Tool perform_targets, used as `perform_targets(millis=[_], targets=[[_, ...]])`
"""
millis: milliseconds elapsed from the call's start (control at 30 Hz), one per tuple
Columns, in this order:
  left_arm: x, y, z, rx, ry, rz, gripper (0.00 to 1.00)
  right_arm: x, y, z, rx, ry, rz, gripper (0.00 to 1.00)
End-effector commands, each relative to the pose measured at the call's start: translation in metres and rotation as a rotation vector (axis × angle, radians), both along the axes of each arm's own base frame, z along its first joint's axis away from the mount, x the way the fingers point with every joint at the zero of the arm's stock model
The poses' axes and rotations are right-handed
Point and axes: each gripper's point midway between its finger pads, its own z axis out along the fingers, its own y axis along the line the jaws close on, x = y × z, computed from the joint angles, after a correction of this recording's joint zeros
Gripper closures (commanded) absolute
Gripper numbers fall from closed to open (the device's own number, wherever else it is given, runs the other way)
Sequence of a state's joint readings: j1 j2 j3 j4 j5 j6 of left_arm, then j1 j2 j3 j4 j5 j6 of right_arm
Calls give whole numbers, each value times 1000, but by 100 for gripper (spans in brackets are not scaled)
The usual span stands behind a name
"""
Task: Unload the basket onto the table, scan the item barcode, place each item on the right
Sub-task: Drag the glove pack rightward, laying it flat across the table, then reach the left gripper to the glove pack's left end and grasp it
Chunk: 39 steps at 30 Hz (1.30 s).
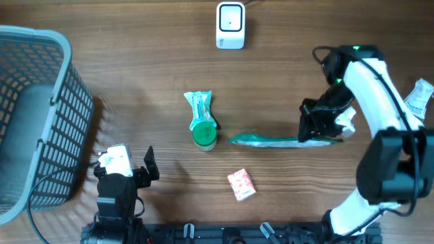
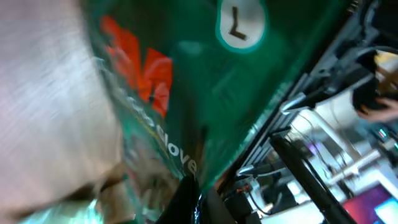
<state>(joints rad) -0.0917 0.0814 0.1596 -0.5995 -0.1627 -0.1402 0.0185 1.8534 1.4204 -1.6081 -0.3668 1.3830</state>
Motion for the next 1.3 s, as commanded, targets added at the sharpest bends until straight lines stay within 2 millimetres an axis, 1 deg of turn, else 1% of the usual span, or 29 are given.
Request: perform_targets(millis=[0, 67, 100, 133, 167, 233, 267, 333, 400, 500, 600, 667, 733, 867, 967, 1000, 1133, 1167, 1200, 1233, 1267], targets=[[0, -2, 0, 1, -5, -11, 0, -6, 2, -24, 9, 162, -86, 96], [0, -2, 0, 1, -5, -11, 0, -3, -2, -39, 23, 222, -132, 96], [0, -2, 0, 1, -5, -11, 0, 0, -10, -47, 27, 241, -166, 96], [0, -2, 0, 1, -5, -11, 0, 3, -18, -49, 60, 251, -216, 96], [0, -2, 0, 1, -5, -11, 0, 5, -25, -45, 104, 241, -242, 96], [0, -2, 0, 1, -5, -11, 0, 18, -36, -38, 269, 101, -184, 96], [0, -2, 0, 1, -5, -11, 0, 21, -38, -35, 306, 63, -172, 96], [0, -2, 0, 1, -5, -11, 0, 22, -40, -31, 307, 38, -165, 96], [0, -2, 0, 1, -5, -11, 0, 27, -32, -19, 346, -24, -161, 96], [0, -2, 0, 1, -5, -11, 0, 38, -18, 14, 441, -178, -165, 96], [0, -2, 0, 1, -5, -11, 0, 37, -15, 42, 406, -229, -233, 96], [0, -2, 0, 1, -5, -11, 0, 35, -6, 55, 415, -264, -223, 96], [0, -2, 0, 1, -5, -11, 0, 30, 1, 54, 394, -258, -171, 96], [0, -2, 0, 1, -5, -11, 0, 21, 5, 46, 329, -236, -82, 96], [0, -2, 0, 1, -5, -10, 0, 17, -6, 38, 254, -224, -43, 96], [-1, 12, 2, 101, -1, 25, 0, 17, -7, 38, 254, -227, -36, 96], [-1, 14, 3, 122, -2, 29, 0, 15, -9, 42, 239, -257, -15, 96], [7, 11, 16, 87, -67, 30, 0, 13, -12, 44, 218, -261, -16, 96], [16, -10, 32, -51, -151, -34, 0, 12, -14, 45, 201, -265, -17, 96], [23, -40, 60, -138, -260, -192, 0, 12, -14, 47, 201, -274, -17, 96], [24, -53, 78, -271, -319, -226, 0, 12, -13, 48, 199, -276, -24, 96]])
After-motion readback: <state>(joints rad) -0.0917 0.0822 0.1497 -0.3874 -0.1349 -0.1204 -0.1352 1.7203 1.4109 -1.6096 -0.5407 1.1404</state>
